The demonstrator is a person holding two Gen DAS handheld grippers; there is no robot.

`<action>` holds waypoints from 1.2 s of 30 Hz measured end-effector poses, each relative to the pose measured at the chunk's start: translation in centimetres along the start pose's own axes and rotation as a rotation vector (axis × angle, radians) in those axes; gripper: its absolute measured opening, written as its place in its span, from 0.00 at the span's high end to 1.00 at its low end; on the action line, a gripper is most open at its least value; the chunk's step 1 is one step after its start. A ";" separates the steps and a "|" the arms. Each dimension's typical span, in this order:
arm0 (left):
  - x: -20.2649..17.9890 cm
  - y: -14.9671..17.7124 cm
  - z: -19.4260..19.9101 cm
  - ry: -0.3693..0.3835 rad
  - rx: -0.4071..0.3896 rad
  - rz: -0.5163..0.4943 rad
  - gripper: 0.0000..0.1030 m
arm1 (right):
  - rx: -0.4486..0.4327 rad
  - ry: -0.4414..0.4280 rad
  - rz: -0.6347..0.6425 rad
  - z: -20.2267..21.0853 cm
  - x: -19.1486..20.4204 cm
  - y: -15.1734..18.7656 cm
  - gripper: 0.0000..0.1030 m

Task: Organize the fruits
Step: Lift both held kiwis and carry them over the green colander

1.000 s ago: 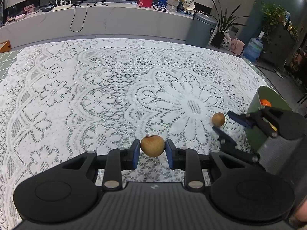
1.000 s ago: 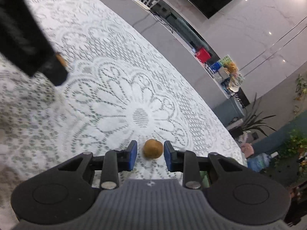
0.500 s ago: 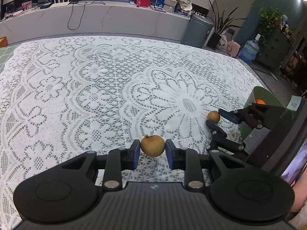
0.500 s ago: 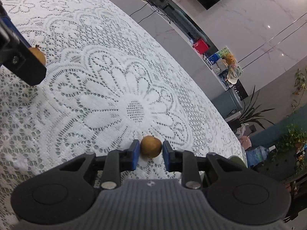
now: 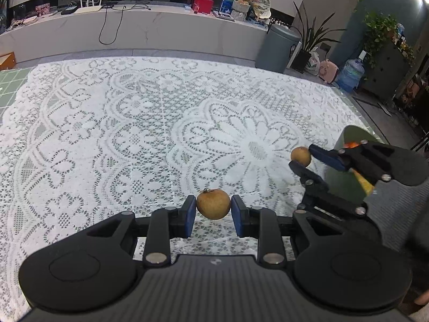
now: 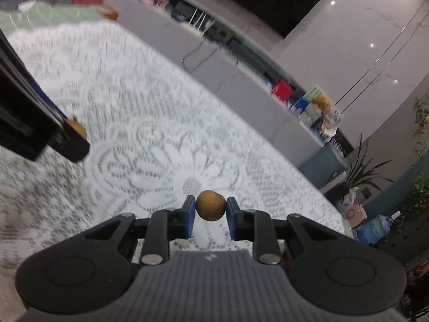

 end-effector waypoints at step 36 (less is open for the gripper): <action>-25.7 -1.0 -4.6 0.165 0.182 -0.412 0.69 | 0.064 -0.072 -0.371 4.1 -18.6 14.2 0.80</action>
Point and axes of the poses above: each gripper's, at about its wrist camera, not at the fingertips, and z roughly against the way its jaws point, x to its left, y to its underside, the point moved 9 cm from there along -z, roughly the way its jaws point, and after that the axes turned 10 degrees about x, right-handed, at the moved point
